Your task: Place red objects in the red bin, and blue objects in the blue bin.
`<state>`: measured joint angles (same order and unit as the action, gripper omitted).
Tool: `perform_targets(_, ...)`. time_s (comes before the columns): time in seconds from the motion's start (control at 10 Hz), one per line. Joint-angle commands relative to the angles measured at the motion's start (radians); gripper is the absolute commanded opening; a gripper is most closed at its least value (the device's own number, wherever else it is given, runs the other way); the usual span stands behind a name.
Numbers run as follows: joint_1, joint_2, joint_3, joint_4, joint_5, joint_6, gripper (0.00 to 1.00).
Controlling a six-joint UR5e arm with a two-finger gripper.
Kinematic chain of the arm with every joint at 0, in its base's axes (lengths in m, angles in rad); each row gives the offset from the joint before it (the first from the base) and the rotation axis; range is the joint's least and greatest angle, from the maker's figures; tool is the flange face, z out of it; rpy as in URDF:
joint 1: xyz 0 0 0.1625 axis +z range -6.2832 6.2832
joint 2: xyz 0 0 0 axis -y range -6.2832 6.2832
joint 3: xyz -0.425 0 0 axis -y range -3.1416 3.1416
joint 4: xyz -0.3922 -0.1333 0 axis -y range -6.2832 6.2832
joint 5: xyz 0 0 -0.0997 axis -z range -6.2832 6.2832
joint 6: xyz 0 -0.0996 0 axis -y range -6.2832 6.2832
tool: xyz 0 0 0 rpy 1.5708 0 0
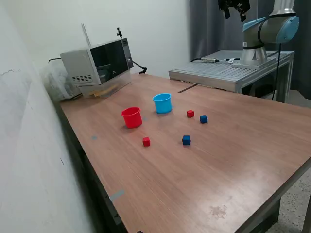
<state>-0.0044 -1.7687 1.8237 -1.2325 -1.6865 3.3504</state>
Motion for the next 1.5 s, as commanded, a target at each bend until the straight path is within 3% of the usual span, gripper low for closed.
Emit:
perform_targets(0.0,-0.005,0.031,-0.018,-0.167,0.001,-0.002,1.00)
perform_targets(0.3,-0.005,0.194,-0.078,-0.367,0.010,0.000,1.00)
perform_targets(0.6,-0.006,0.274,-0.090,-0.623,0.097,-0.002,1.00)
perform_targets(0.9,-0.040,0.424,-0.075,-0.839,0.113,-0.005,1.00)
perform_targets(1.4,-0.089,0.616,-0.072,-0.958,0.137,-0.132,1.00)
